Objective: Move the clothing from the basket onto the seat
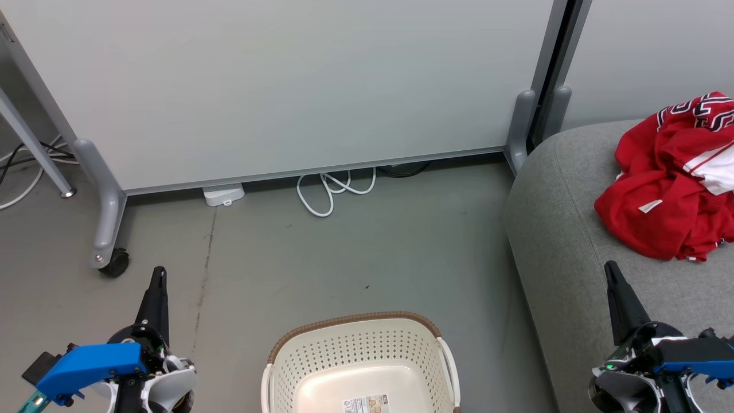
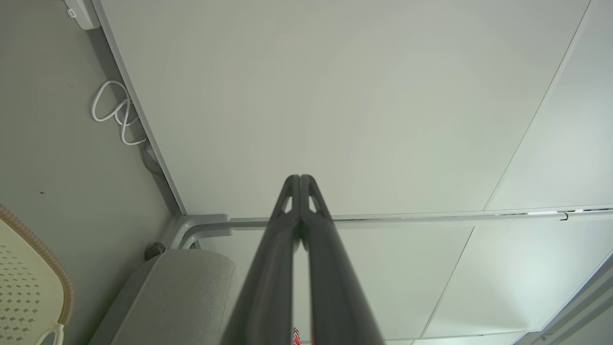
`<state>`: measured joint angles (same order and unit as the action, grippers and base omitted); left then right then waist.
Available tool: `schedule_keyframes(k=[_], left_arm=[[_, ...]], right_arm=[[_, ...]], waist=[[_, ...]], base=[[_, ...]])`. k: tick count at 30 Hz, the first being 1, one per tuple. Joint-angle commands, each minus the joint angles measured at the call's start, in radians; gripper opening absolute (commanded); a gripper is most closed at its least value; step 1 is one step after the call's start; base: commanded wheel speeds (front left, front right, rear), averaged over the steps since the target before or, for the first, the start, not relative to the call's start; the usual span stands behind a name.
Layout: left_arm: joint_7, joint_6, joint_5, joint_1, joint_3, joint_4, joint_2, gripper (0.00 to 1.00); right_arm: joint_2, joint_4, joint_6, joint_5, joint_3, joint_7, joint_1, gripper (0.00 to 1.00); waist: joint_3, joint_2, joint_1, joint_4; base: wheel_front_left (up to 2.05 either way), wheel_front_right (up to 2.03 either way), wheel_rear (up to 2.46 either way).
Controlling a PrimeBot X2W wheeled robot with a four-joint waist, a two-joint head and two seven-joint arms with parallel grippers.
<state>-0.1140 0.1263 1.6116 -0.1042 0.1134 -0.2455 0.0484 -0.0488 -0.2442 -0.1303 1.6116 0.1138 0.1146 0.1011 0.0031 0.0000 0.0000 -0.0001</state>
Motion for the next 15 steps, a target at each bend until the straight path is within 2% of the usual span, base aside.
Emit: schedule_keyframes(k=[1, 15], left_arm=[[-0.004, 0.008, 0.002, -0.01, 0.003, -0.001, 0.003, 0.0], [-0.004, 0.007, 0.002, -0.009, 0.003, 0.0, 0.003, 0.0]], right_arm=[[-0.003, -0.002, -0.001, 0.002, 0.002, 0.003, 0.014, 0.0], [-0.003, -0.002, -0.001, 0.002, 0.001, 0.003, 0.013, 0.0]], waist=[[0.0, 0.0, 0.0, 0.0], [0.0, 0.0, 0.0, 0.0]], base=[[0.0, 0.0, 0.0], [0.0, 0.0, 0.0]])
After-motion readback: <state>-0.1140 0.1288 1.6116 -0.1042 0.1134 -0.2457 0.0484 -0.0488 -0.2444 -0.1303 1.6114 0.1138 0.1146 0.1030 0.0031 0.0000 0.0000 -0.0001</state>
